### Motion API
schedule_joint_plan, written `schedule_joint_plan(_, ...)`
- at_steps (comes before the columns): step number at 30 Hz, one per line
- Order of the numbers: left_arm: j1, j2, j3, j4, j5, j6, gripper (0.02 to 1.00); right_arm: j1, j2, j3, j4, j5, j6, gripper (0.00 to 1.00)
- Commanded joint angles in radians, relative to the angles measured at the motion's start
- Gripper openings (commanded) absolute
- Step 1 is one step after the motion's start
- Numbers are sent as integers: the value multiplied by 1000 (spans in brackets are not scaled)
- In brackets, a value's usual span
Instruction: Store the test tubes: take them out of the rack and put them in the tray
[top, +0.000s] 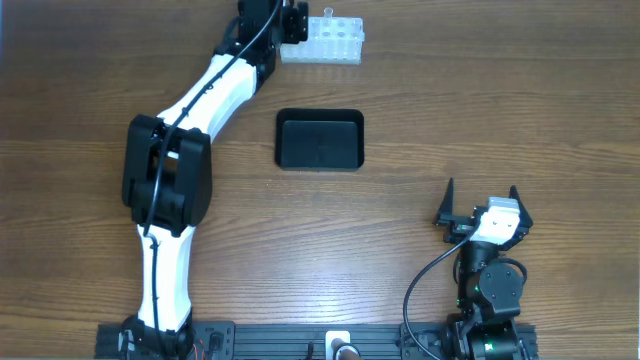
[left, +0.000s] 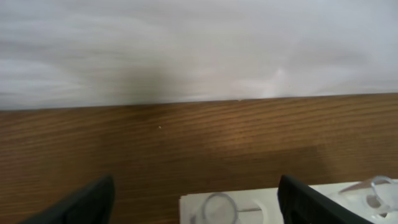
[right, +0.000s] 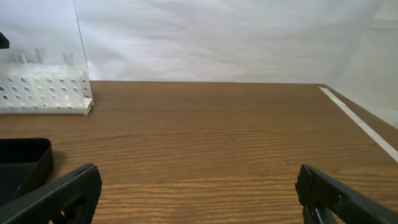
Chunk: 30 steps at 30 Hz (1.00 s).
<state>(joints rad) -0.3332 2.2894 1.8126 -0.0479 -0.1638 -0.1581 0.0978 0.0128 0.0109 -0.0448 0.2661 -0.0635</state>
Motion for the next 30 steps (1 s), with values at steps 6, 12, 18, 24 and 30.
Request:
schedule_joint_plan(6,-11,48,33,15,-10,-11,658,-6,-8,-6,-1,13,-5,993)
schedule_joint_plan(12,-12,48,33,15,-10,-11,542,-6,-8,-6,-1,13,-5,993)
schedule_joint_plan(18,-12,49,33,15,-10,-11,417,-6,-8,-6,-1,13,-5,991)
schedule_joint_plan(24,-12,49,33,15,-10,-11,301,-6,-8,-6,-1,13,-5,991)
schedule_joint_plan(30,-12,49,33,14,-10,-11,218,-6,-8,-6,-1,13,-5,991)
